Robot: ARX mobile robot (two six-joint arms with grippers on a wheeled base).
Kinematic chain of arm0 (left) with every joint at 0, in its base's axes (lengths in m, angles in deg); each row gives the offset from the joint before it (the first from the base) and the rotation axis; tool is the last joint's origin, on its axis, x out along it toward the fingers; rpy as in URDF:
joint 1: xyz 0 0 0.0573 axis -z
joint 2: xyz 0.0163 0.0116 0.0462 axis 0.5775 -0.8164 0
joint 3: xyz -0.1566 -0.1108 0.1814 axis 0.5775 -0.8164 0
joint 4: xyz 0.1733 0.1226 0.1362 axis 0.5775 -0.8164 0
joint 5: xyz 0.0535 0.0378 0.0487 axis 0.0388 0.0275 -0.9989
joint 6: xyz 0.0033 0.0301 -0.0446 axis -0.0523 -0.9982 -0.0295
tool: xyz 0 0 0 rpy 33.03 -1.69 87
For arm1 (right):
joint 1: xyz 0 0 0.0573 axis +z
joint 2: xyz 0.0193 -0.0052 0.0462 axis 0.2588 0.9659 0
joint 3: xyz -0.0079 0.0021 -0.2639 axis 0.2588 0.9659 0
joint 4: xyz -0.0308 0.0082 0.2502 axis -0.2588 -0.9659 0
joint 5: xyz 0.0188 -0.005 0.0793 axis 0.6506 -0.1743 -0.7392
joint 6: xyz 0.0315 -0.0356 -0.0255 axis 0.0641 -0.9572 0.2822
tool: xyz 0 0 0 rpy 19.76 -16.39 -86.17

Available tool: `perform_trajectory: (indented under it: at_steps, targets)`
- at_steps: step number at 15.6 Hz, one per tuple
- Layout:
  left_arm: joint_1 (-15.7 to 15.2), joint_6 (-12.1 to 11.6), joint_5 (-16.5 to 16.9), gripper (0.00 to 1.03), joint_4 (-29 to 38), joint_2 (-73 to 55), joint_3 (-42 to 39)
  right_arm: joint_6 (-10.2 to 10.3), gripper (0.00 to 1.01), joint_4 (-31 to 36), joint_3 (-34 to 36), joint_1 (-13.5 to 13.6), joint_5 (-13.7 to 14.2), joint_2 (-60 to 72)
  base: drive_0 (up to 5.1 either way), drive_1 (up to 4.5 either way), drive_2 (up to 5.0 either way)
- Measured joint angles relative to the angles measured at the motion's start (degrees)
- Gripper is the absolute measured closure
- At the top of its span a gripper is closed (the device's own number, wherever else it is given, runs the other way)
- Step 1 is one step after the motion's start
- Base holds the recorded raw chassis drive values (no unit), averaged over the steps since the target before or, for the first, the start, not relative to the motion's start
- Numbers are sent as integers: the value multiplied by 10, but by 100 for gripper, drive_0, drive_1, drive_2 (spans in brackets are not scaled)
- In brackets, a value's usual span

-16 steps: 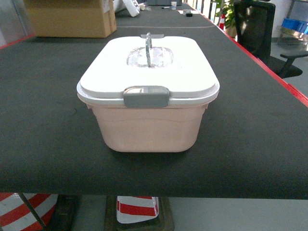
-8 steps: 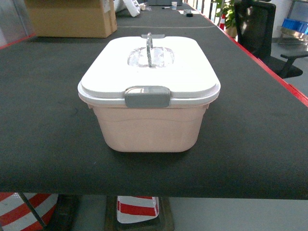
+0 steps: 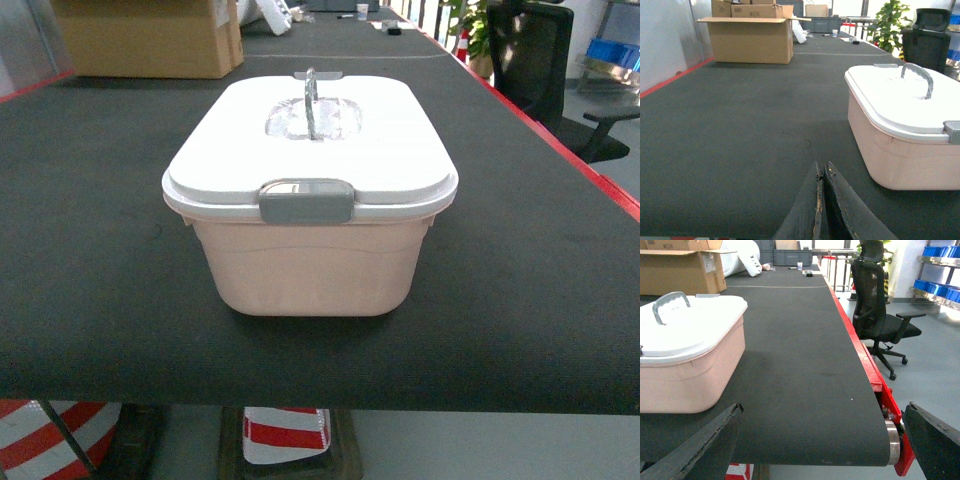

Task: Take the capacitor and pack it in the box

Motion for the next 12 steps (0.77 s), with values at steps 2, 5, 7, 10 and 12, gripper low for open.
perform_trajectory:
  at_steps: [2,5,7,10,12]
  targets:
    - [0,0,0,101,-23,20,0,0,3,0,0,0,0,0,0,0,0]
    - [0,0,0,101,-140,119,0,0,3,0,0,0,0,0,0,0,0]
    - [0,0,-1,101,-138,124,0,0,3,0,0,0,0,0,0,0,0]
    - [0,0,0,78,-134,124,0,0,3,0,0,0,0,0,0,0,0]
    - [0,0,0,56,-134,124,0,0,3,0,0,0,0,0,0,0,0]
